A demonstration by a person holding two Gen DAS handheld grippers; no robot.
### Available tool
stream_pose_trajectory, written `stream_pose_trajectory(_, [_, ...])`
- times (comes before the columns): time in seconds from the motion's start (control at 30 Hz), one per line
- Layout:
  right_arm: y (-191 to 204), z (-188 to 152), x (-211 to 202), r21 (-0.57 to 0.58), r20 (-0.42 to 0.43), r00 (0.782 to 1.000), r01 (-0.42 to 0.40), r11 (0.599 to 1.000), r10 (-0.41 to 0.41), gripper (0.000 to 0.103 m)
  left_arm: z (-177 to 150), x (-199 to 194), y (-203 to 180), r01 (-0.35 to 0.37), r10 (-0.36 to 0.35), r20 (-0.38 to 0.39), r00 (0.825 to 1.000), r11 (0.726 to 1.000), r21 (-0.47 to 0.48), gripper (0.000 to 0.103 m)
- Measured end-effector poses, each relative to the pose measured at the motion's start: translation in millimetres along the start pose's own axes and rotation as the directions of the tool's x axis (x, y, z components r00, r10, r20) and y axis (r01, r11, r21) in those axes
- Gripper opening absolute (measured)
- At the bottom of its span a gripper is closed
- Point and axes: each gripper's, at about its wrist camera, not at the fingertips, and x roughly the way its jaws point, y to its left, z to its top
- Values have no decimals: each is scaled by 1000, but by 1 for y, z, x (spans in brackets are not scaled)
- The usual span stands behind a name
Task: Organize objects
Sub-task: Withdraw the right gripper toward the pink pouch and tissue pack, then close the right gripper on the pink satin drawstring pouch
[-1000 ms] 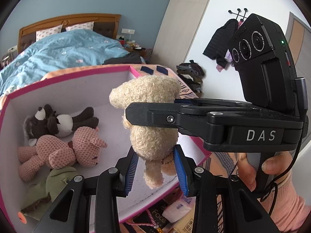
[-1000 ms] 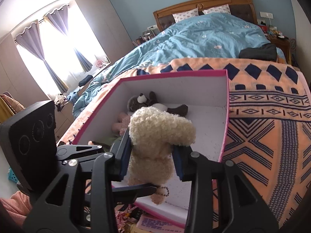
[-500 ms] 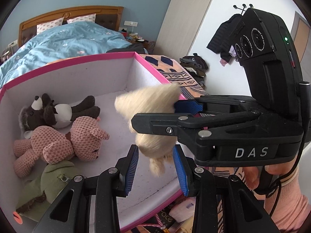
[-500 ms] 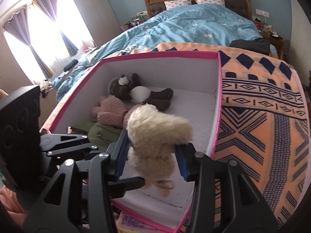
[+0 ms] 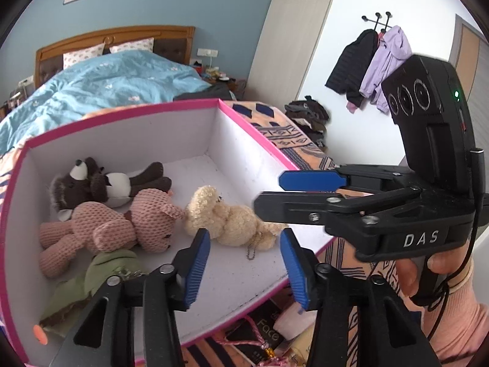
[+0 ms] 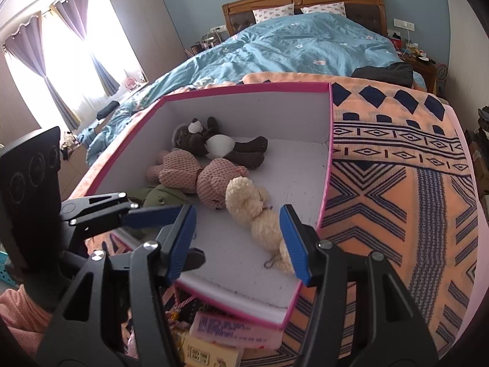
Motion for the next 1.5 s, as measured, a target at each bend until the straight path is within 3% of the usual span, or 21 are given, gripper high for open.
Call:
stream_pose_trajectory(0.27, [3,-22,-35,24,75,994,-79,997,77,59,-15,-40,-16,12,-15,91,996,999,37,53])
stream_pose_trajectory(0.37, [6,-37,-46,18,85,993,-89,996,87,59,-26,-57,-27,10,-19,120,993,997,77,60])
stream_pose_trajectory(0.53, [13,-64,-60,15,86,989,-125,992,123,59,-49,-75,-39,16,-31,141,990,994,104,61])
stream_pose_trajectory(0.93, [41,-118,-39,48,-15,960,-277,960,278,60,-119,-49,-26,30,-30,-27,999,999,12,61])
stream_pose_trajectory(1.3, [58,-134,3,106,-134,947,-279,955,291,60,-140,-39,-14,94,-100,-79,992,993,-73,66])
stream_pose_trajectory(1.5, [69,-134,9,79,-156,958,-230,970,240,60,-145,-36,-18,108,-114,-94,989,992,-64,66])
